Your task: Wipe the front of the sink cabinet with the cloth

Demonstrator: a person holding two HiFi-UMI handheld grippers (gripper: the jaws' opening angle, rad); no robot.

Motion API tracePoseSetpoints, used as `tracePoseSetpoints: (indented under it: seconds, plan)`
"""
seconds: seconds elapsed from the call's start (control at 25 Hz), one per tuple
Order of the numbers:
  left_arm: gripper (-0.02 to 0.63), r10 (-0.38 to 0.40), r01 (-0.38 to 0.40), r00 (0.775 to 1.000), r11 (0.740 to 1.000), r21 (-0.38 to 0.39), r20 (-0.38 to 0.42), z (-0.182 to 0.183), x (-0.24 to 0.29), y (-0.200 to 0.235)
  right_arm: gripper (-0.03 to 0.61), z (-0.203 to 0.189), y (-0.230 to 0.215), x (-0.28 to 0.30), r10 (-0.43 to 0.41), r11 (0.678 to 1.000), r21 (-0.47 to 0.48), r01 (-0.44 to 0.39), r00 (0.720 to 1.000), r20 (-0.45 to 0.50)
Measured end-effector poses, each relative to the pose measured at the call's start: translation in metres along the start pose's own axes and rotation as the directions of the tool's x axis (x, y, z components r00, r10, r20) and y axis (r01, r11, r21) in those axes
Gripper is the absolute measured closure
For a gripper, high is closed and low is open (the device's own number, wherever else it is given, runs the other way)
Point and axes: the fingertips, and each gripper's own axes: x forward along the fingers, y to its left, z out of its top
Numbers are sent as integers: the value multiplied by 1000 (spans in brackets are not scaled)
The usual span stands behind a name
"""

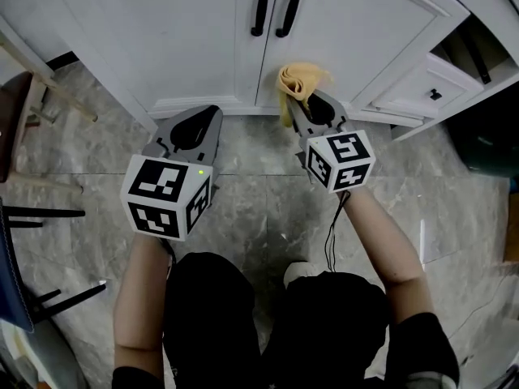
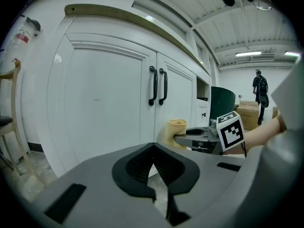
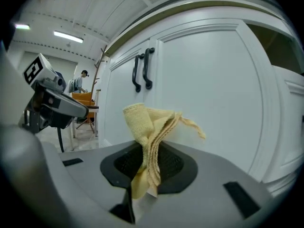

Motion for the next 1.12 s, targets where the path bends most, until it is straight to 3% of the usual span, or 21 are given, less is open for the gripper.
tracePoseSetpoints:
  seconds: [0.44,0.84,1.12]
  plan:
    - [598,-4,4,999,1000,10,-41,-15,11,-8,495,-13,3,25,-19,1000,2,19,999,37]
    - [598,-45,46,997,999,17,-56,-17,34,-30,495,-34,-71,-10,-163,987,4,163,986,16]
    - [598,-89,91,994,995,29,-68,-16,55,-54,495,-49,-129,-47,-281,959,35,281,960,6]
